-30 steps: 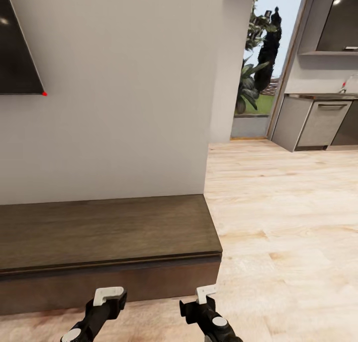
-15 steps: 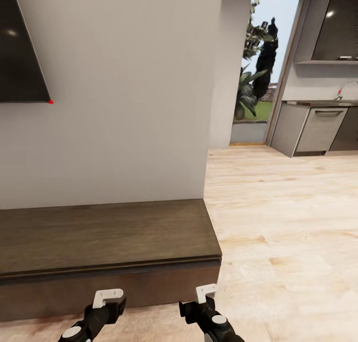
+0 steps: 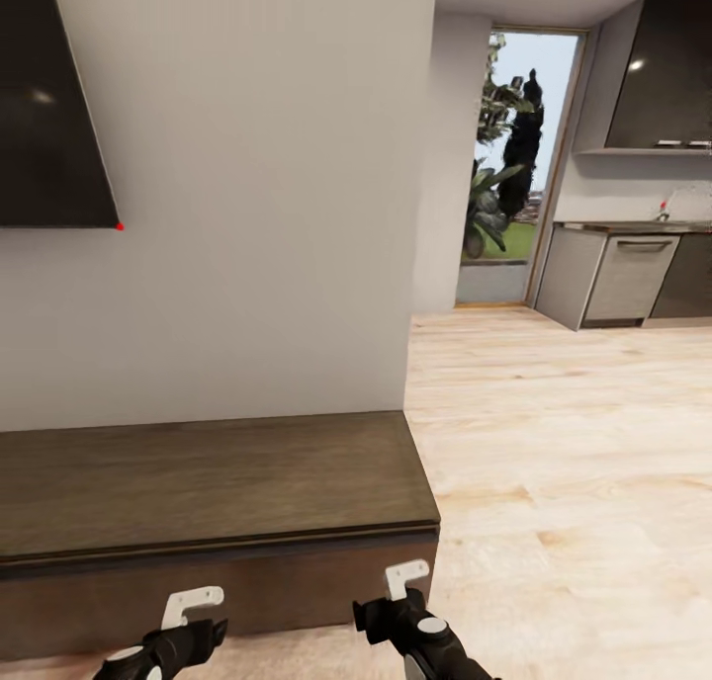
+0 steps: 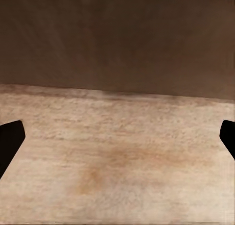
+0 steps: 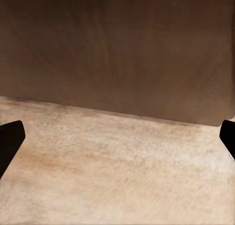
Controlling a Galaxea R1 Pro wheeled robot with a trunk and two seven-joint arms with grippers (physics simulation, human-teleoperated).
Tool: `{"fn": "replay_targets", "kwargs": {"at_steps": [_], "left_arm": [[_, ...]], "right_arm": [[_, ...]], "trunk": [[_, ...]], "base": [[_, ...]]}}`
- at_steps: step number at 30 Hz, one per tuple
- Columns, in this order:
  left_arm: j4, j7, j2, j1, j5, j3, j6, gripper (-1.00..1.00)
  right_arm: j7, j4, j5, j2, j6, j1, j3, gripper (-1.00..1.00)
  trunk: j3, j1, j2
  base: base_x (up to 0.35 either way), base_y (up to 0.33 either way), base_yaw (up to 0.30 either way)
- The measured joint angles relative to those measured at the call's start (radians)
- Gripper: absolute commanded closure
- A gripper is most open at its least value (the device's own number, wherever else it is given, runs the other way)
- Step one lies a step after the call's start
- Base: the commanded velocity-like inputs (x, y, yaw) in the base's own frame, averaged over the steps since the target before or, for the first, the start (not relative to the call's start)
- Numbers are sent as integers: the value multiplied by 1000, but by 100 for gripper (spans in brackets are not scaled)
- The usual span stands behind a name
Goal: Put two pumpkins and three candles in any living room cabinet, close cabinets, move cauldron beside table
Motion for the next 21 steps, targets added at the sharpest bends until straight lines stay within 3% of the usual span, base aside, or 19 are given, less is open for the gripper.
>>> {"fn": "replay_targets", "kwargs": {"at_steps": [5,8,11,21], "left_arm": [[30,0,-1,0,0,9,12,-100],[100,0,2,-3,1,9,44,-100],[108,0,2,-6,0,9,55,-100],[112,0,1,-8,3,10,76,-100]], "right_arm": [[0,-4,-2,0,6,0,-3,-100],[-1,-6,-1,4,24,0,2,-100],[-1,-6,-1,3,68,0,3,-100],[0,-6,0,0,92,0,5,-100]], "trunk": [[19,-2,1],[30,-10,15],[39,-21,36],[70,-60,106]], "base": [[0,0,0],[-34,0,0],[-136,0,0],[-110,0,0]]}}
